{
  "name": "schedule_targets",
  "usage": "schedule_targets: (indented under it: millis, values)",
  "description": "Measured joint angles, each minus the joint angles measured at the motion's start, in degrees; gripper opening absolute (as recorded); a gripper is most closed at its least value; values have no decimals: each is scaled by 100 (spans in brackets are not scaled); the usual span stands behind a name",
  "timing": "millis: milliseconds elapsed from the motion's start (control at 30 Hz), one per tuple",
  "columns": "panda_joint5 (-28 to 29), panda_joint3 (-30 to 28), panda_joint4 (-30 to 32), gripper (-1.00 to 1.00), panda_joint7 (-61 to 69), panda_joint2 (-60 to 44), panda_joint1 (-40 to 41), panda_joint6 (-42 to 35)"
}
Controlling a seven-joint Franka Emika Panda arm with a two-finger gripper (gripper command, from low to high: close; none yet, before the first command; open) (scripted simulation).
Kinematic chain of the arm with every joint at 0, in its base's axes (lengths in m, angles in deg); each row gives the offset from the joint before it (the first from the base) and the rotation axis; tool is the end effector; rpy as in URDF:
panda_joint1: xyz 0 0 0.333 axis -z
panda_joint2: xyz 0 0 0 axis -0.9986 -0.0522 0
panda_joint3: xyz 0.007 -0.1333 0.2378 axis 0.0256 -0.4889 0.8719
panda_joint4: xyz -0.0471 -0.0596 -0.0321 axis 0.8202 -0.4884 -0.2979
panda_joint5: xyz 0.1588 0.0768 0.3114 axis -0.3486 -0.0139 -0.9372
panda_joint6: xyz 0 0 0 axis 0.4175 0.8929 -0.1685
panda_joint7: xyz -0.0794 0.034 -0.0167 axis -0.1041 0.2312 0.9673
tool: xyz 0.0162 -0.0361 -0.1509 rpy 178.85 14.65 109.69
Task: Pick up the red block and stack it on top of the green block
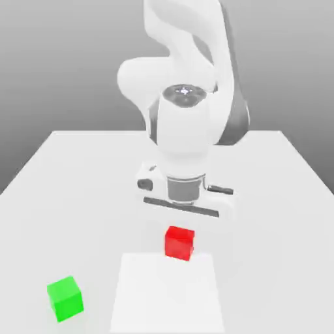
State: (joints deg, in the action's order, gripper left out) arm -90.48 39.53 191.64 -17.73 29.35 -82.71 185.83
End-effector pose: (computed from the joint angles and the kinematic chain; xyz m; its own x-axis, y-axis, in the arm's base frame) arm 0.3840 -0.0160 0.1628 0.3625 -0.9318 -0.0181 -0.9320 -0.3623 -0.0099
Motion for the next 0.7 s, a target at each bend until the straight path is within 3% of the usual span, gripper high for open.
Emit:
schedule_targets:
  millis: [267,433,467,700]
  values:
    - [128,-607,-1251,-100,956,-546,1328,-715]
    - [38,-627,-1488,-100,1187,-1398,1486,-101]
    - [12,-609,-1498,100,1209,-1550,1502,41]
    - [13,-609,-1501,100,1212,-1562,1503,48]
